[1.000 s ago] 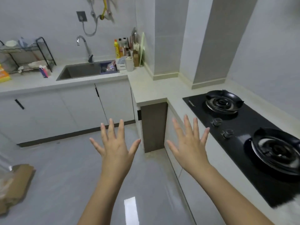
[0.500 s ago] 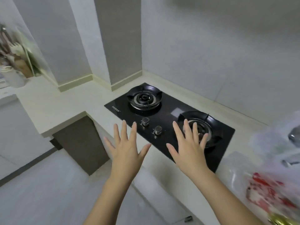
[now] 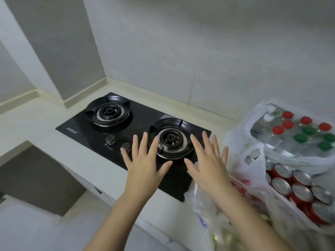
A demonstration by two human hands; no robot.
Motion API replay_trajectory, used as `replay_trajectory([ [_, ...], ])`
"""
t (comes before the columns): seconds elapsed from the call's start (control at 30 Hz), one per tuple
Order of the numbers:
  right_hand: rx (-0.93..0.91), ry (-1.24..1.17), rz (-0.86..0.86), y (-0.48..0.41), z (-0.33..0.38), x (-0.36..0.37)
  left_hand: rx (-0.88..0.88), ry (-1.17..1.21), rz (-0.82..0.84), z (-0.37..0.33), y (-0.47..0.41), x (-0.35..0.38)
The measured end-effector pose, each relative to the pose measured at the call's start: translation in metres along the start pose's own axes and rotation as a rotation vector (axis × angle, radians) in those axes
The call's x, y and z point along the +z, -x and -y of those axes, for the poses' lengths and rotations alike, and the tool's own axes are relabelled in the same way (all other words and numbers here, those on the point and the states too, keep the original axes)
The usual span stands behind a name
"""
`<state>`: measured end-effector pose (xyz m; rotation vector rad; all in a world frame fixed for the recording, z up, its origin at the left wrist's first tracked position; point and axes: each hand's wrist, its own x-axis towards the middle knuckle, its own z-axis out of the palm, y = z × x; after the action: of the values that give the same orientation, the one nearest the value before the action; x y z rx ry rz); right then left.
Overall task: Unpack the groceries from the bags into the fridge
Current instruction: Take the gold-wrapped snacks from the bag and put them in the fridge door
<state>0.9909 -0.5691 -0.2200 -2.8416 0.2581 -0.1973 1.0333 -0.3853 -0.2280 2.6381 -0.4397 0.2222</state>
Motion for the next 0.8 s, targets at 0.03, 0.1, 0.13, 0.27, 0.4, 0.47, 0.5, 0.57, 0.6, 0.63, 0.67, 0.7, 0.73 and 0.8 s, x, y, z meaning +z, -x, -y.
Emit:
replay_trajectory([
  [0.03, -0.003, -0.033, 0.02, 0.005, -0.013, -0.003, 0.031, 0.017, 0.023, -0.011, 0.002, 0.006],
  [0.1, -0.036, -0.198, 0.025, 0.018, -0.041, -0.012, 0.121, 0.104, 0.075, -0.035, 0.005, 0.02],
  [0.13, -0.064, -0.284, 0.003, 0.026, -0.055, -0.016, 0.176, 0.163, 0.097, -0.046, 0.007, 0.026],
  [0.27, -0.102, -0.351, -0.062, 0.052, -0.103, -0.023, 0.388, 0.272, 0.179, -0.084, 0.016, 0.052],
  [0.4, -0.058, -0.311, -0.028, 0.069, -0.135, -0.021, 0.548, 0.163, 0.285, -0.105, 0.021, 0.074],
  [0.47, -0.001, -0.324, 0.046, 0.076, -0.148, -0.02, 0.583, 0.027, 0.4, -0.109, 0.022, 0.086],
  [0.5, 0.034, -0.337, 0.094, 0.08, -0.155, -0.019, 0.598, -0.034, 0.451, -0.109, 0.023, 0.092],
  [0.57, 0.108, -0.333, 0.202, 0.088, -0.168, -0.019, 0.629, -0.108, 0.524, -0.111, 0.027, 0.104],
  [0.6, 0.145, -0.311, 0.256, 0.091, -0.174, -0.019, 0.64, -0.125, 0.55, -0.113, 0.029, 0.11],
  [0.63, 0.18, -0.281, 0.307, 0.095, -0.179, -0.018, 0.647, -0.139, 0.576, -0.114, 0.032, 0.116],
  [0.67, 0.208, -0.25, 0.357, 0.098, -0.184, -0.017, 0.65, -0.149, 0.602, -0.116, 0.034, 0.122],
  [0.7, 0.225, -0.222, 0.404, 0.101, -0.188, -0.016, 0.649, -0.154, 0.631, -0.118, 0.035, 0.128],
  [0.73, 0.239, -0.191, 0.448, 0.104, -0.191, -0.014, 0.646, -0.156, 0.662, -0.119, 0.037, 0.133],
  [0.8, 0.252, -0.122, 0.503, 0.109, -0.197, -0.008, 0.662, -0.182, 0.722, -0.121, 0.04, 0.143],
])
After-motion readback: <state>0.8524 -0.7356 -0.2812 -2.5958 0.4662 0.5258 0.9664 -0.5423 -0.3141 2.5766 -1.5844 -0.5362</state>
